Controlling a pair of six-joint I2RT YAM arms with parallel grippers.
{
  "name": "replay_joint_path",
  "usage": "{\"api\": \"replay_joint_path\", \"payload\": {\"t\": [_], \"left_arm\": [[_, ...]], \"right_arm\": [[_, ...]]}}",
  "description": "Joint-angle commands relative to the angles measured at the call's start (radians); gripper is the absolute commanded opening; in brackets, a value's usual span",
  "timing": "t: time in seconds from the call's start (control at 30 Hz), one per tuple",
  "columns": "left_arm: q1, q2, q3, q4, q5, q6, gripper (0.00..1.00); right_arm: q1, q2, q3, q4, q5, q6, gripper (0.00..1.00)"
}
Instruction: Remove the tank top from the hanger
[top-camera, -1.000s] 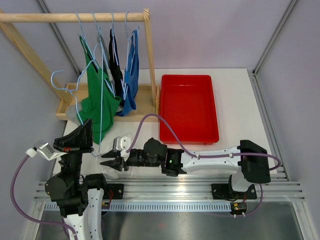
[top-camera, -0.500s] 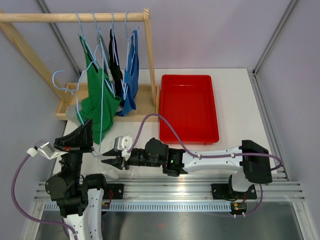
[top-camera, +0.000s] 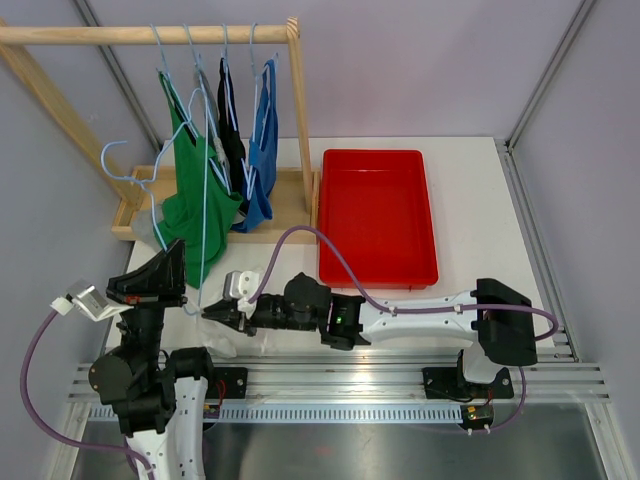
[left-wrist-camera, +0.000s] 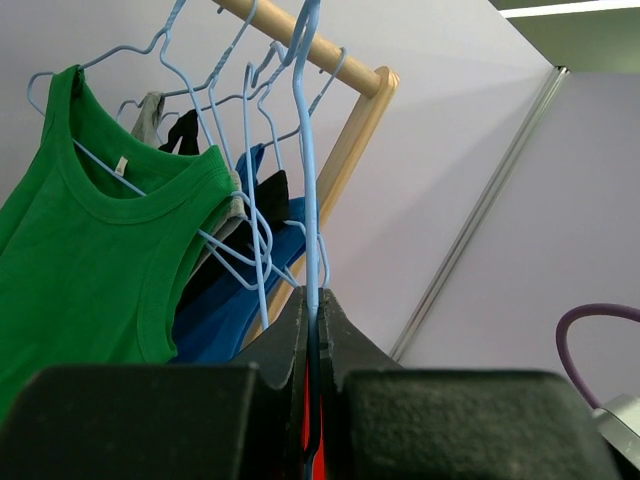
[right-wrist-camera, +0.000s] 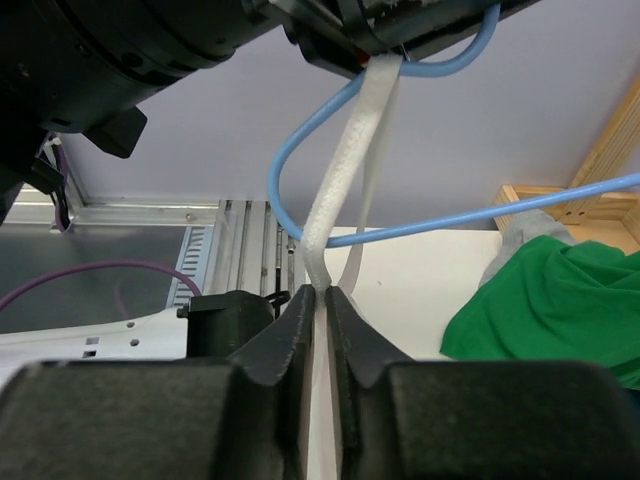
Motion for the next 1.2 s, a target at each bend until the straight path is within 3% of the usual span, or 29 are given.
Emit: {"api": "replay_joint_path", "payload": {"t": [0.0,0.2,0.37,0.7,0.93,1.17], "left_arm": [[-0.001,-0.066,-0.007,0.059,0.031,-0.033,0.00],[-0.002,-0.065,-0.013,0.058,0.034,-0.032,0.00],[0.001,-0.063,-0.027,0.059,0.026,-0.030,0.00],[-0.001,-0.050,-0.137,0.220,-0.087,0.016,0.00],[-0.001,-0.037,-0.148,0.263,-0.126,0.031,0.00],[-0.001,-0.047,-0.050,0.175,-0.100,0.045,0.00]], "right_arm": [[-0.007,0.005,0.067,0.011,-0.039,-0.009,0.13],[-0.007,0.011,0.081,0.002,-0.075,-0.006,0.00],[-0.007,0.004,0.082,-0.008,-0.118,0.000,0.00],[0.012,-0.070,0.033,-0.007,-0.240,0.078,0.00],[0.052,-0.105,0.006,-0.046,-0.218,0.084,0.00],[0.052,-0.131,-0.062,-0.095,-0.060,0.089,0.00]]}}
